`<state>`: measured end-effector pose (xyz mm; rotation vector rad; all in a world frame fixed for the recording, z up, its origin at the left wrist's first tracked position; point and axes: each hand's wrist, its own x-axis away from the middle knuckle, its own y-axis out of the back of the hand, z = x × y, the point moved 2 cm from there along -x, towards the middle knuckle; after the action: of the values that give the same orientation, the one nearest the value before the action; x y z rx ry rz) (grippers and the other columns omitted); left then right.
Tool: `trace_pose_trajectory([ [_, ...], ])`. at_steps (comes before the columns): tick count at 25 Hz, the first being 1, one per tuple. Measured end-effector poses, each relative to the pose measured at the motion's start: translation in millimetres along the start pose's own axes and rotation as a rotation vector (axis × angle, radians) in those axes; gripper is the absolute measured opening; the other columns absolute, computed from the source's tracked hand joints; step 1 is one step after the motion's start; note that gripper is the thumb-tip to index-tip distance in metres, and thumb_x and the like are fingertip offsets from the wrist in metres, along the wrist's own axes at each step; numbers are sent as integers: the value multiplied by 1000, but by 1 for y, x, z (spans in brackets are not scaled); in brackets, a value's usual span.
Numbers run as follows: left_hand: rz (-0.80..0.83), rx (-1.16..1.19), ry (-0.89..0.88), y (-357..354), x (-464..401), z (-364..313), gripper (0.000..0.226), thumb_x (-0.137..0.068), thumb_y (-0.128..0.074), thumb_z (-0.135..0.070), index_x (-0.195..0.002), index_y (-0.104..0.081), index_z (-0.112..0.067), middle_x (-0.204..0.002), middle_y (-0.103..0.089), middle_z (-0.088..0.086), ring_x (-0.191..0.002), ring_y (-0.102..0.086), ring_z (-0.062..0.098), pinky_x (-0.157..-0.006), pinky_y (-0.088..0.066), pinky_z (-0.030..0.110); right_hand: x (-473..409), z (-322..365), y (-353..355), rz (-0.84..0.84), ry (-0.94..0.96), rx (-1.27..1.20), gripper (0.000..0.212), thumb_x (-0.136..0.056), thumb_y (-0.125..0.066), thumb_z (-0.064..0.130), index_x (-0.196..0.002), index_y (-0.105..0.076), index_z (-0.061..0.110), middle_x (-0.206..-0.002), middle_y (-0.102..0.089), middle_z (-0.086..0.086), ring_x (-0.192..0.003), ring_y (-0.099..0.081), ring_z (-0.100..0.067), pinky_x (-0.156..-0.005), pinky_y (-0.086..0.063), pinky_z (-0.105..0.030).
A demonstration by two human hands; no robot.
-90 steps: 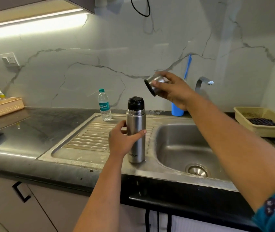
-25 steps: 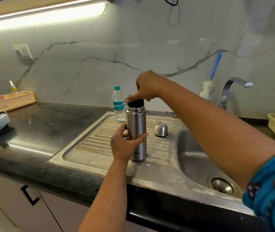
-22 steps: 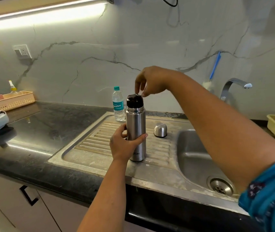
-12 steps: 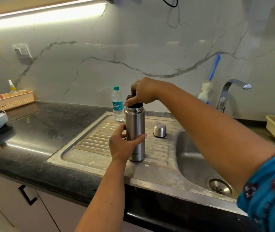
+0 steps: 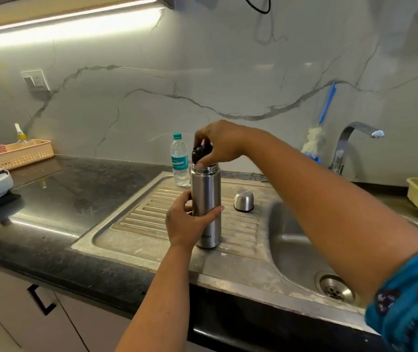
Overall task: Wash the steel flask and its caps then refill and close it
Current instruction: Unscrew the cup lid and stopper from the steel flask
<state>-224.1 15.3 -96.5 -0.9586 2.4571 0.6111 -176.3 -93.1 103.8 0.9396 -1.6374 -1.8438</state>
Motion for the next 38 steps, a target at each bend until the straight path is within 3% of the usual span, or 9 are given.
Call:
trace_pose_trajectory([
  [3,6,0,-8,1,0,-2,65,-56,-90,-54,-111,-61,-33,-100,-66,-15,-84,-66,2,-68,-58,20,5,-6,4,125,15,-155,70,-83,-74,30,-143,-39,31,-146,-40,-3,-130,-41,-23,-99,-39,-35],
  [7,5,0,1,1,0,-3,64,-55,-90,-55,-108,-60,-36,-97,-65,-19,-83,-65,-3,-66,-56,19,-5,1,-20,-61,-85,-37,74,-78,-61,66,-131,-50,14,-125,-58,-7,-104,-54,-18,-86,-46,-28],
  [9,19,5,10,2,-1,-3,64,-56,-91,-54,-108,-59,-37,-98,-65,-19,-83,-64,-4,-67,-56,18,-7,-5,-19,-58,-37,-107,64,-82,-67,53,-132,-53,16,-128,-56,-7,-109,-52,-19,-87,-45,-27],
  [13,45,17,15,3,-2,-1,69,-57,-90,-54,-115,-61,-31,-105,-66,-14,-89,-66,3,-72,-58,23,5,-27,1,43,34,-681,59,-83,-73,16,-137,-51,28,-135,-46,-4,-117,-48,-18,-94,-43,-31],
  [17,43,9,26,2,-3,-1,73,-58,-89,-53,-119,-63,-24,-110,-69,-9,-89,-67,9,-75,-59,26,8,-38,2,-123,7,-863,52,-83,-73,22,-132,-54,20,-119,-59,-2,-105,-58,-11,-85,-50,-23],
  [23,-80,-11,43,17,-7,4,67,-56,-89,-55,-113,-66,-28,-105,-73,-10,-85,-71,9,-72,-61,30,2,-64,-24,-342,-115,-1425,47,-79,-76,9,-122,-56,9,-116,-61,-14,-105,-66,-25,-85,-57,-35],
  [29,-244,2,135,34,-14,15,70,-58,-92,-48,-119,-67,-25,-107,-72,-9,-89,-69,10,-69,-51,14,-27,-88,-133,-276,-351,-725,53,-71,-84,22,-116,-56,23,-119,-57,-8,-110,-56,-26,-98,-47,-38],
  [35,-269,-38,93,31,-18,20,70,-60,-91,-47,-121,-65,-25,-115,-71,-6,-97,-69,13,-75,-51,16,-51,-85,-200,-189,-313,-66,56,-79,-74,41,-129,-51,34,-130,-55,2,-125,-38,-25,-97,-35,-40],
  [38,-276,-50,76,29,-20,20,70,-60,-91,-47,-121,-64,-26,-114,-70,-7,-97,-69,13,-74,-51,17,-60,-84,-213,-197,-300,34,51,-82,-71,43,-128,-52,32,-132,-56,3,-128,-35,-24,-98,-30,-41],
])
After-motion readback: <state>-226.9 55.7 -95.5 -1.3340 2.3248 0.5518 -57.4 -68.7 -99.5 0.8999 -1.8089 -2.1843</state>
